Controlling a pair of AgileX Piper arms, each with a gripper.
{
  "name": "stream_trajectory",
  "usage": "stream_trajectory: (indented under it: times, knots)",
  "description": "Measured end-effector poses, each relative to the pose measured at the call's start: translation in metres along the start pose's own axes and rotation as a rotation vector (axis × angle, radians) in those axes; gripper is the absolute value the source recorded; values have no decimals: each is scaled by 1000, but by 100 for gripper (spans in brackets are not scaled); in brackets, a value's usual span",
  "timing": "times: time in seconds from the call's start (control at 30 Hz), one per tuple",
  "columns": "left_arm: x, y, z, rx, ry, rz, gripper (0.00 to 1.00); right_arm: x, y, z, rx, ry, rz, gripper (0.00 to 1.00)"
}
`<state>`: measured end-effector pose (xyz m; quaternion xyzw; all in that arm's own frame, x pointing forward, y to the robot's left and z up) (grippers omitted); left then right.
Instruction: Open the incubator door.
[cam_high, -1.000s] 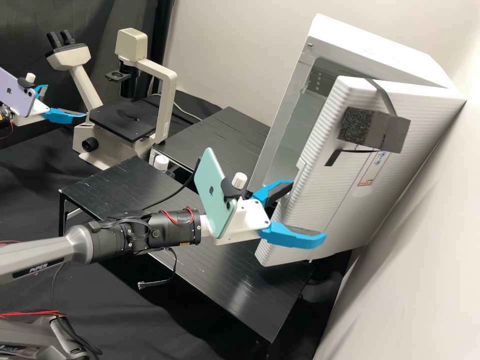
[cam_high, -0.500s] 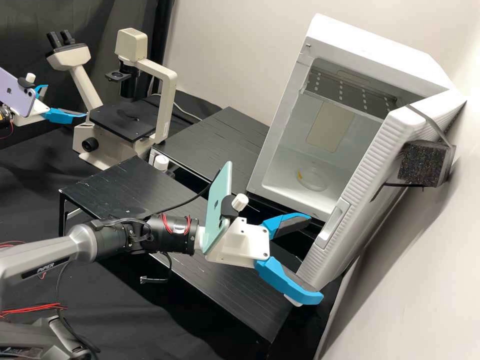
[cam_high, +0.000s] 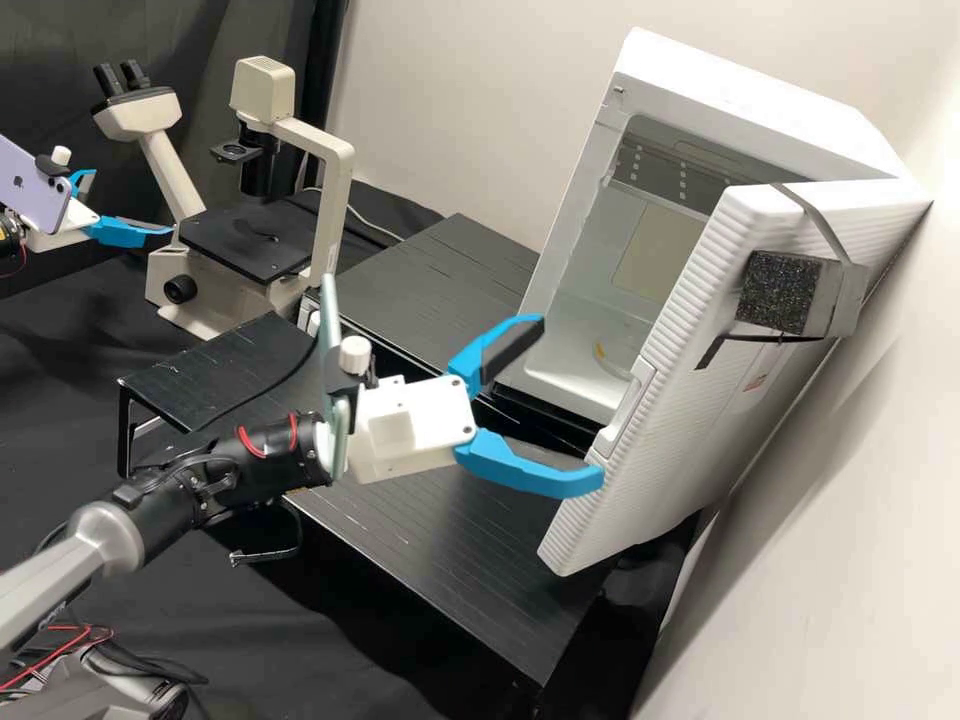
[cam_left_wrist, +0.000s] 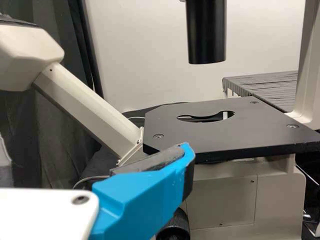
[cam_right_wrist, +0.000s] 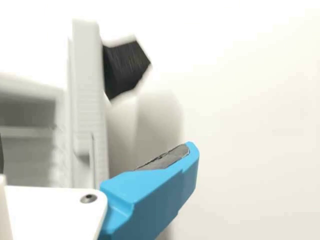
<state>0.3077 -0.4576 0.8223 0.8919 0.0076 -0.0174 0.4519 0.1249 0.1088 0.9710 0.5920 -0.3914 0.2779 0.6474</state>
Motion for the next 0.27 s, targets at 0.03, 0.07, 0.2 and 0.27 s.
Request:
stream_trajectory:
  times: [0.03,0.07,0.2,0.27]
  knots:
    - [0,0,0,0,0,0,100,-3,1,-1,36,37,3,100]
    - [0,0,0,0,0,0,100,-6,1,-2,79,85,4,100]
    - [0,0,0,0,0,0,100,-17,-4,-8,237,254,-41,100]
    - [0,0,0,0,0,0,100,-22,-7,-12,289,313,-75,100]
